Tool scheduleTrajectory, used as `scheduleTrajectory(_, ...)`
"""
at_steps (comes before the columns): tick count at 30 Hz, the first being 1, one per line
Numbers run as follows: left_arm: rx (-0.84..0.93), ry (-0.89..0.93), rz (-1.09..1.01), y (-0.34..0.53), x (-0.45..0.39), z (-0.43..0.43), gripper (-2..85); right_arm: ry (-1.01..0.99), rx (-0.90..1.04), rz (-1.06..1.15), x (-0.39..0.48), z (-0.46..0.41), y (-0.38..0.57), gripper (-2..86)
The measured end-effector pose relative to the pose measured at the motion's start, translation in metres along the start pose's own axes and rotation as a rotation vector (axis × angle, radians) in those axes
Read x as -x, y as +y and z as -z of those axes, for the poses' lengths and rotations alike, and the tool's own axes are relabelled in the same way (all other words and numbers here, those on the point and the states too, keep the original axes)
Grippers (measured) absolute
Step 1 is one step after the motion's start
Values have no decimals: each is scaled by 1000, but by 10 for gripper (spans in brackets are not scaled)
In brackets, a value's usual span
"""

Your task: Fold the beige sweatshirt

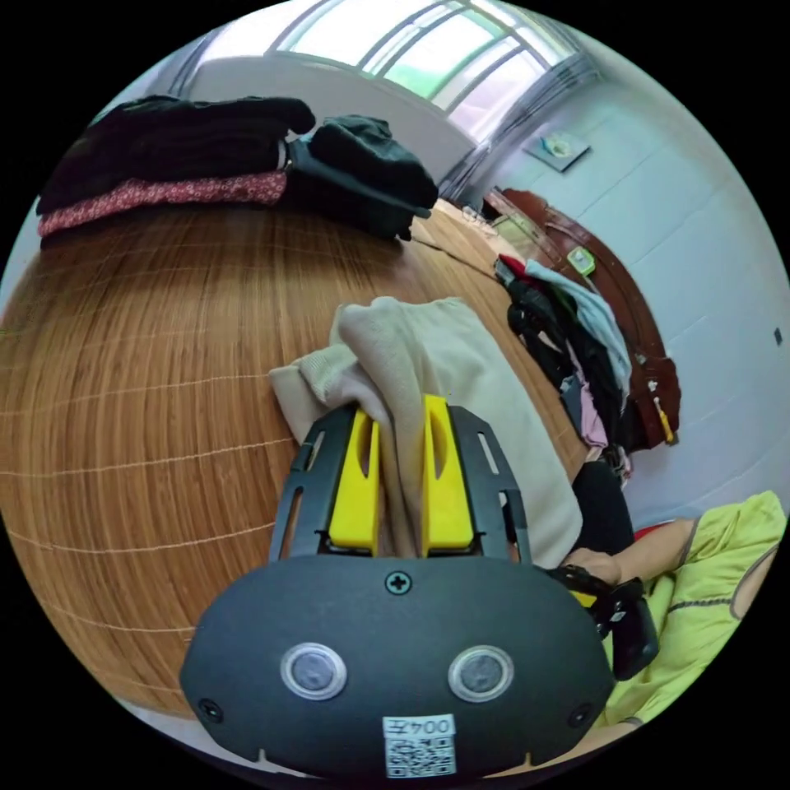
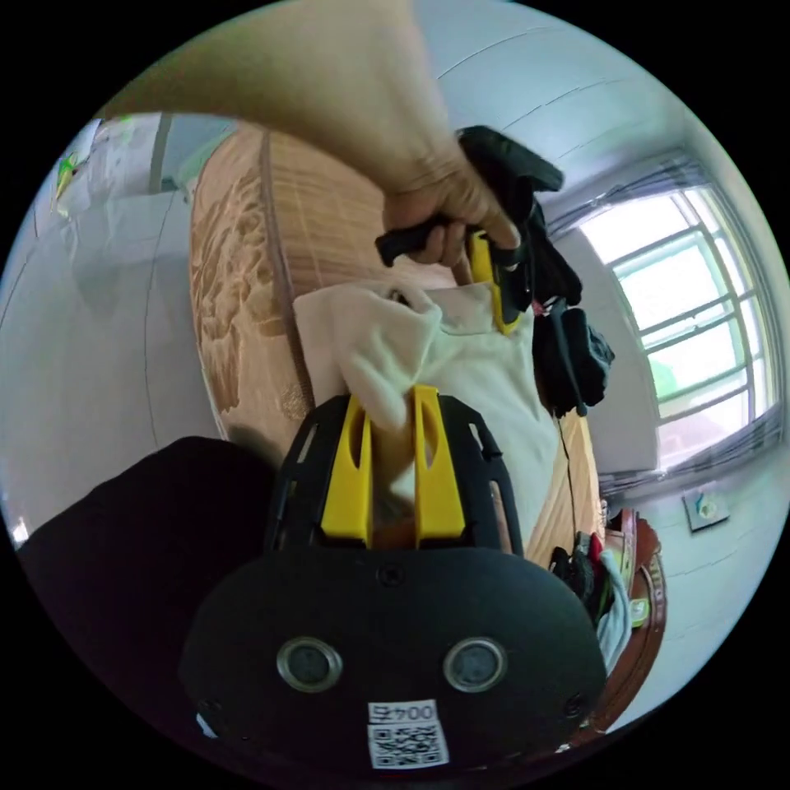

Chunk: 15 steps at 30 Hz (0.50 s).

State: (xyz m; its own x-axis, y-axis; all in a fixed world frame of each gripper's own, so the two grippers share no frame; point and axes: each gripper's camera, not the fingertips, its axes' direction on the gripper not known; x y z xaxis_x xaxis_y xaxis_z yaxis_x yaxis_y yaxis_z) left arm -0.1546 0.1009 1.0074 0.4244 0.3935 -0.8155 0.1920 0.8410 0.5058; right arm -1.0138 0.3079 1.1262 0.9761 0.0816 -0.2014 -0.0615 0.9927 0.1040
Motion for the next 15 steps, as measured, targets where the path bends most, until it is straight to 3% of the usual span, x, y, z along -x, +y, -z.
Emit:
scheduleTrajectory(4,23,-29,99,-1,18,29,77,72,22,109,13,-8,-7,90)
scheduleTrajectory(11,-290,-268,309,46,9,168,16,240,-201,195,18,39,-4,94)
scheduleTrajectory(13,-321,-222,291,59,-12,187,10,202,-274,132,4,64,5,76)
scheduleTrajectory(15,-349,-153,270,72,-44,193,6,109,-328,-97,-44,95,33,62)
